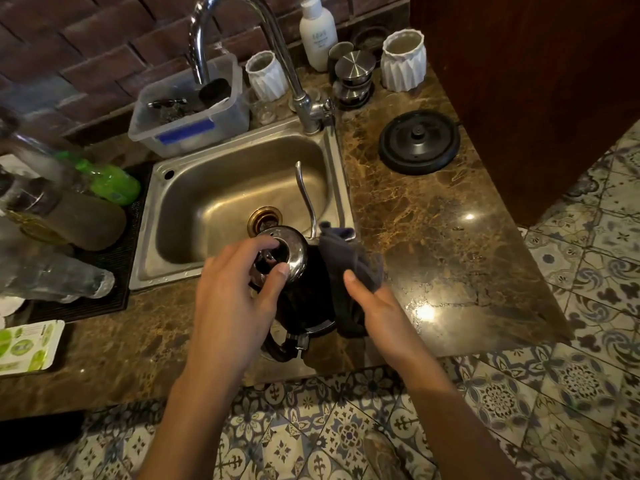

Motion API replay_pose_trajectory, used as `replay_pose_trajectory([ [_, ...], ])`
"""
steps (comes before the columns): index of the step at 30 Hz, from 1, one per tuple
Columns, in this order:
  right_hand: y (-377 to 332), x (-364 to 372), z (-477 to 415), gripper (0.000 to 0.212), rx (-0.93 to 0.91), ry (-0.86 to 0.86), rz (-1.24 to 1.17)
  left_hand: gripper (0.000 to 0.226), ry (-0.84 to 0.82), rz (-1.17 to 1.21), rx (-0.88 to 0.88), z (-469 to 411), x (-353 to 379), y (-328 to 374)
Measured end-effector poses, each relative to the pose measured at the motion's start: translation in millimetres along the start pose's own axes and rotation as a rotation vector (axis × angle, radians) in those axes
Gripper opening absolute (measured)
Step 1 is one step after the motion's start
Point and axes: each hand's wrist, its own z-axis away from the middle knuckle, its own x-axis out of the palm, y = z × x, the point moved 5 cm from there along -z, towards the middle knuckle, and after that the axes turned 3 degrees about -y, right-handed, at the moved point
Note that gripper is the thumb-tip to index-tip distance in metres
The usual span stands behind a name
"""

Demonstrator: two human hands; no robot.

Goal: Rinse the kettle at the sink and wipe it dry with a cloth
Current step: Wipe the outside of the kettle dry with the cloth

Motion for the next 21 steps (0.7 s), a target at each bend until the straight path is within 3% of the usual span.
replay_pose_trajectory([
  [2,12.0,-3.0,-10.8,0.019,0.033,0.079,0.033,0.033,0.000,-0.002,0.009,0.9,0.1,1.6],
  [6,-1.7,-6.4,-57.5,0.033,0.074,0.125,0.067,0.033,0.001,-0.018,0.012,0.1,0.6,3.0],
  [11,-40.1,4.2,-88.7,0.053,0.198,-0.012,0.283,0.032,0.018,-0.037,0.006,1.3,1.4,5.0],
  [14,-43.6,11.5,-86.7,0.064,0.146,-0.008,0.413,0.031,0.016,-0.047,-0.009,0.9,2.7,4.8],
  [21,22.1,34.5,-12.0,0.079,-0.079,0.124,0.055,0.031,0.031,-0.060,0.007,5.5,1.3,6.4],
])
